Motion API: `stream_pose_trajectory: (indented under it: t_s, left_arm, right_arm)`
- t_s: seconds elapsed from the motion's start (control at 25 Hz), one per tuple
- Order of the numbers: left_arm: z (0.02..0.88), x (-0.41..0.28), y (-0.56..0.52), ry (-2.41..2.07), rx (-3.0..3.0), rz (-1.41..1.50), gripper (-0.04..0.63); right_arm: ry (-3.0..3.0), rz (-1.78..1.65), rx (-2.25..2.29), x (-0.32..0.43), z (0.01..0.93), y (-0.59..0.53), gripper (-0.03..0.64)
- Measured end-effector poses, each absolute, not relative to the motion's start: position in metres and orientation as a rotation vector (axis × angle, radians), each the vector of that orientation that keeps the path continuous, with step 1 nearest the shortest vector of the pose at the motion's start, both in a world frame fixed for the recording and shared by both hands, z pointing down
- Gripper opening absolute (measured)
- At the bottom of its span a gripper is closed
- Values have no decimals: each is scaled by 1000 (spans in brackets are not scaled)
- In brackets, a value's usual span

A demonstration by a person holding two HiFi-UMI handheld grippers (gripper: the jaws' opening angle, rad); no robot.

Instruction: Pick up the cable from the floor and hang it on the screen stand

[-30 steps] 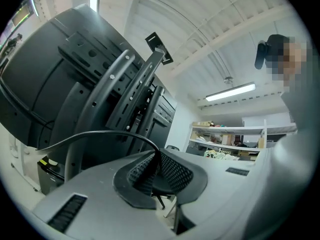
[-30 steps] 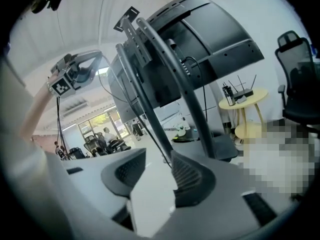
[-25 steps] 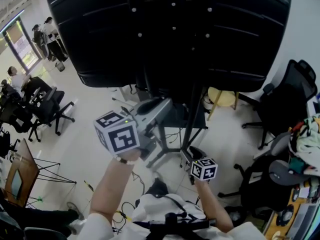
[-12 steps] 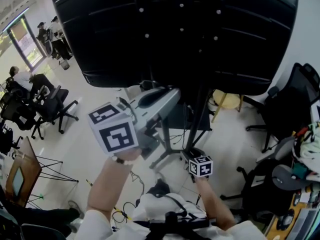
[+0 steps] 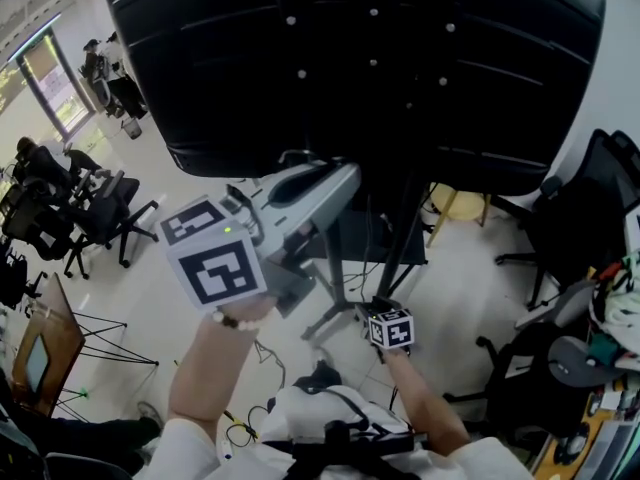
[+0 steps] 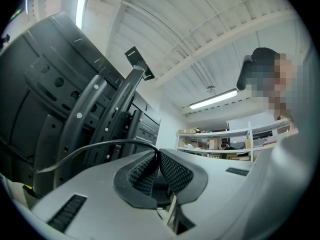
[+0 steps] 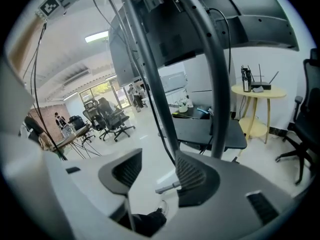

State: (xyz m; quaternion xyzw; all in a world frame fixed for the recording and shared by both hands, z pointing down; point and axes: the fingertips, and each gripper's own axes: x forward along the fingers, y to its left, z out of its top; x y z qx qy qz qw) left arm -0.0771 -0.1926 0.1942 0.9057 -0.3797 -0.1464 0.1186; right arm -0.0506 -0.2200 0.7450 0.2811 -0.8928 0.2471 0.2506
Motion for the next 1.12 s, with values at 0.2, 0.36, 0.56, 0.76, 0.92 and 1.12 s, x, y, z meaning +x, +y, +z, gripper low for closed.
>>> stream_pose_trajectory:
  t_s: [0.2, 0.36, 0.56, 0.76, 0.92, 1.12]
  left_arm:
    - [184, -81, -192, -1079, 2658, -456, 17]
    - [175, -86, -190, -1060, 2664, -478, 17]
    - [158, -93, -194, -1105, 2721, -470, 17]
    - [163, -104, -201, -1166, 2721, -462, 17]
    - [177, -117, -203, -1172, 2649, -538, 17]
    - [191, -128, -195, -1173, 2569, -634, 15]
  right_arm:
    - [-2421, 670, 748, -64, 753, -223, 234]
    - [-2403, 641, 754, -73, 758, -223, 209]
    - [-2395, 599, 771, -74, 758, -223, 132]
    - [-2412, 554, 806, -55, 748, -220, 28]
    - [-2498, 534, 870, -23, 705, -231, 26]
    - [-2638, 408, 1065, 36, 613, -253, 26]
